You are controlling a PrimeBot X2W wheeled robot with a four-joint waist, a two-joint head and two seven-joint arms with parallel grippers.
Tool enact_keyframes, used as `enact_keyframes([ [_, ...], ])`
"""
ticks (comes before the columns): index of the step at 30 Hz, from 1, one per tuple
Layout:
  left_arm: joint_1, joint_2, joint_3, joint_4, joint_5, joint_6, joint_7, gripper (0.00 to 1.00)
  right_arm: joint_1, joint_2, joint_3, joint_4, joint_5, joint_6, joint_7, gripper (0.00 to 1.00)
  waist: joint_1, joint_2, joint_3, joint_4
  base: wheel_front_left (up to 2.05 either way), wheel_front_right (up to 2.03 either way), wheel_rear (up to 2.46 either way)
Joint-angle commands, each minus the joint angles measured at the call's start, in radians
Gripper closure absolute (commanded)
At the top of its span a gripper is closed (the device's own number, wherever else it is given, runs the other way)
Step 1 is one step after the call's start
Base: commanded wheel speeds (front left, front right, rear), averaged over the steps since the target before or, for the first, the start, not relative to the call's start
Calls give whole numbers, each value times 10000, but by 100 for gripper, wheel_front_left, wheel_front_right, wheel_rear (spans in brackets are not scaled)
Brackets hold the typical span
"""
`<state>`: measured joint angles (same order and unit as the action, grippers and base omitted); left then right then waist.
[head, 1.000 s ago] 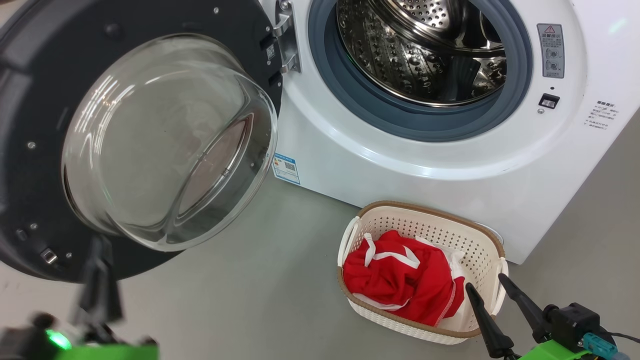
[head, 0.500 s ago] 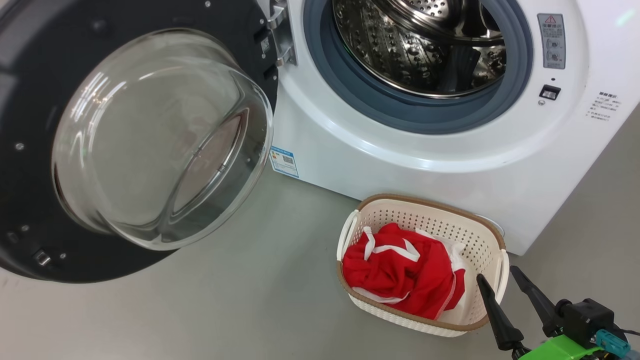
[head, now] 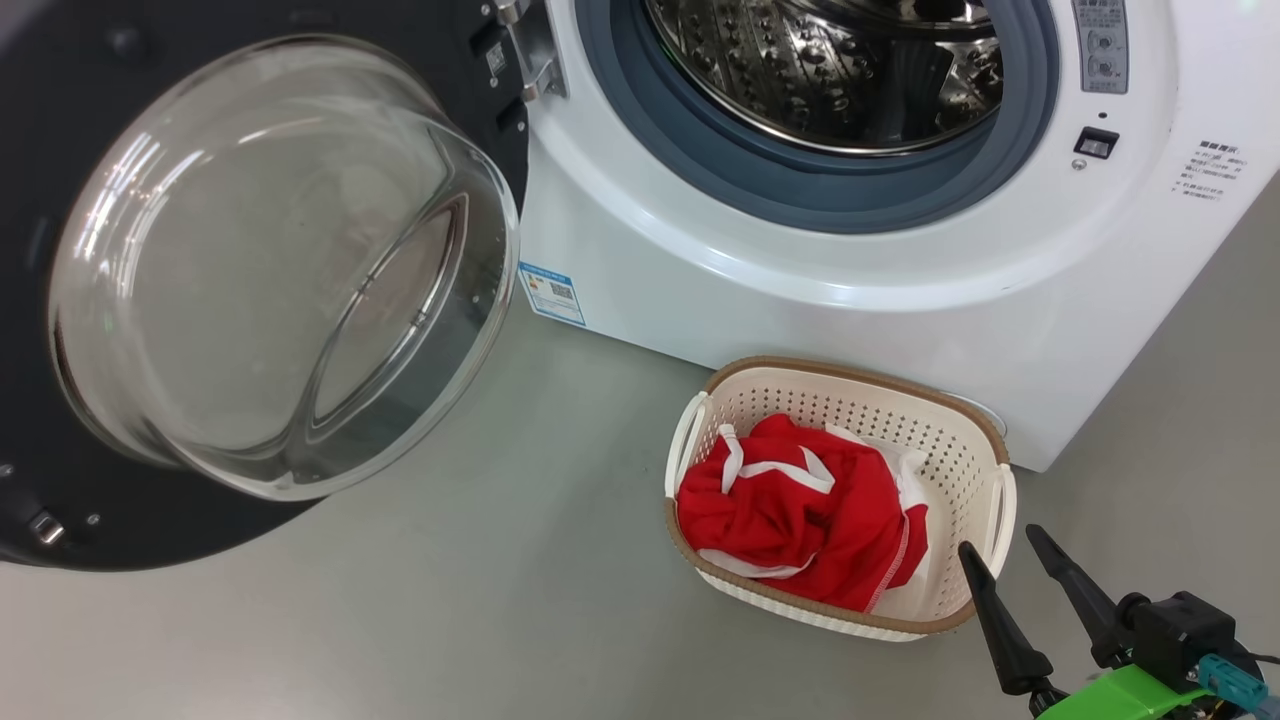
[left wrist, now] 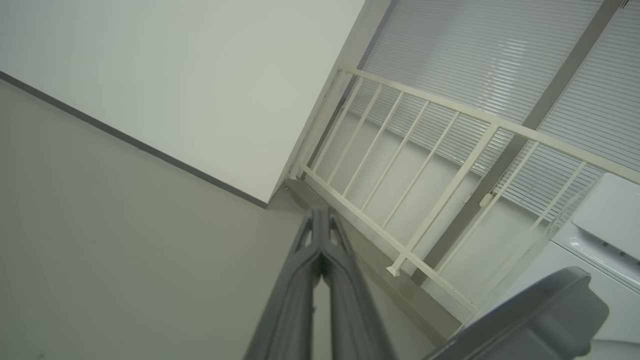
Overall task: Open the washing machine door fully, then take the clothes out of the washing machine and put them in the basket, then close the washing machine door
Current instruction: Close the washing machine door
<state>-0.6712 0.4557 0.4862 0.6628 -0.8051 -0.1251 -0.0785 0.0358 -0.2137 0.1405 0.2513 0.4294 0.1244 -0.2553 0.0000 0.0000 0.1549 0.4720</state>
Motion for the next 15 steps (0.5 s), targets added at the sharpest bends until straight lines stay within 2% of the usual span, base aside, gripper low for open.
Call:
enact_keyframes([
  [1, -437, 910, 83, 316, -372, -54, 696, 100, -322, -158, 177, -253, -109, 63, -65, 0, 0, 0, 74, -15, 0, 0, 0],
  [3, -553, 1016, 7, 560, -582, -54, 1074, 100, -341, -165, 193, -251, -110, 63, -65, 0, 0, 0, 101, -27, 0, 0, 0],
  [4, -668, 1092, -46, 775, -885, -54, 1542, 100, -369, -178, 214, -251, -110, 63, -65, 0, 0, 0, 137, -46, 0, 0, 0],
  [5, -746, 1367, -190, 1193, -1279, -55, 2460, 100, -422, -203, 254, -248, -97, 63, -65, 0, 0, 0, 178, -76, 0, 0, 0],
  [8, -838, 1658, -346, 1665, -1798, -55, 3697, 100, -484, -232, 268, -260, -83, 63, -65, 0, 0, 0, 243, -120, 0, 0, 0],
  [12, -886, 1877, -530, 1887, -2342, -55, 4993, 100, -448, -259, 215, -280, -78, 63, -65, 0, 0, 0, 297, -137, 0, 0, 0],
  [15, -741, 2032, -958, 1513, -2493, -55, 5669, 100, -439, -270, 205, -289, -83, 63, -65, 0, 0, 0, 326, -164, 0, 0, 0],
])
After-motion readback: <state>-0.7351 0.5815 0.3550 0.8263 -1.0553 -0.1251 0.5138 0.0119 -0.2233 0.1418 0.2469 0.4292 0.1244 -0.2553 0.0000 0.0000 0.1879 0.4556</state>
